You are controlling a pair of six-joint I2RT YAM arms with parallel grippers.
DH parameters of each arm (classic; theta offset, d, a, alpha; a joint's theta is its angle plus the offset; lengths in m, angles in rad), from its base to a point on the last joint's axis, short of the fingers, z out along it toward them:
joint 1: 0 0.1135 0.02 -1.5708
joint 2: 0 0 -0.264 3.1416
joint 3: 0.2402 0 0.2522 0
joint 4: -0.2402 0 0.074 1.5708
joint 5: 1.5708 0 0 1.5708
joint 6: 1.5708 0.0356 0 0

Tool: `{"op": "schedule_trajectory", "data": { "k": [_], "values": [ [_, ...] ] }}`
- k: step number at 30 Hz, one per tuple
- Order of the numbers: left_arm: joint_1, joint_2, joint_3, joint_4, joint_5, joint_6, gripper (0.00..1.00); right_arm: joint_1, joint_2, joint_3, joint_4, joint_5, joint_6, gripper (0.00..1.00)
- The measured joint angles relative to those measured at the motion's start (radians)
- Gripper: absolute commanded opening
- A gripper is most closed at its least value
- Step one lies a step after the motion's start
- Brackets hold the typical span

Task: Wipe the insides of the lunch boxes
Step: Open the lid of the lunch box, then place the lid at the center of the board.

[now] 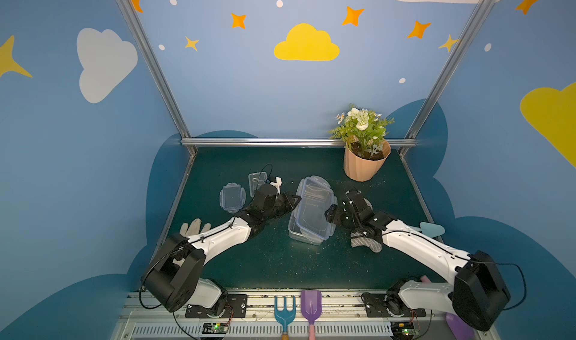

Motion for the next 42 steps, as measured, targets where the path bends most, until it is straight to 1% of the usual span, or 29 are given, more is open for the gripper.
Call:
{"op": "schedule_trajectory", "data": {
  "k": [6,14,16,18,20,22,25,28,30,33,37,39,42],
  "values": [
    [-0.016,0.005,0.078,0.026,0.069,-0.015,0.04,-0.003,-0.184,-0.003,-0.068,0.058,0.001,0.86],
    [-0.043,0.018,0.198,0.096,0.171,-0.078,0.05,-0.005,-0.45,-0.012,-0.183,0.145,0.001,0.86],
    [-0.049,-0.011,0.23,0.053,0.183,-0.064,0.04,-0.005,-0.51,-0.013,-0.213,0.163,0.001,0.86],
    [-0.053,-0.08,0.265,-0.077,0.17,-0.012,0.04,-0.005,-0.552,-0.015,-0.233,0.174,0.0,0.86],
    [-0.058,-0.179,0.315,-0.263,0.115,0.064,0.05,-0.006,-0.585,-0.017,-0.248,0.18,-0.001,0.86],
    [-0.063,-0.308,0.376,-0.464,0.019,0.149,0.05,-0.006,-0.597,-0.017,-0.259,0.183,-0.004,0.86],
    [-0.064,-0.508,0.427,-0.697,-0.138,0.242,0.05,-0.006,-0.582,-0.021,-0.26,0.18,-0.013,0.86],
    [-0.064,-0.679,0.43,-0.899,-0.283,0.291,0.05,-0.006,-0.542,-0.021,-0.251,0.168,-0.023,0.86],
    [-0.064,-0.741,0.421,-1.031,-0.373,0.301,0.05,-0.006,-0.511,-0.021,-0.24,0.157,-0.032,0.86],
    [-0.064,-0.757,0.375,-1.23,-0.497,0.287,0.05,-0.006,-0.461,-0.021,-0.219,0.141,-0.043,0.86],
    [-0.064,-0.726,0.281,-1.465,-0.647,0.237,0.05,-0.006,-0.42,-0.021,-0.196,0.12,-0.058,0.86],
    [-0.066,-0.706,0.253,-1.543,-0.708,0.21,0.05,-0.006,-0.409,-0.021,-0.189,0.117,-0.063,0.86],
    [-0.085,-0.665,0.233,-1.602,-0.774,0.187,0.05,-0.006,-0.405,-0.021,-0.184,0.114,-0.064,0.86]
  ]
}}
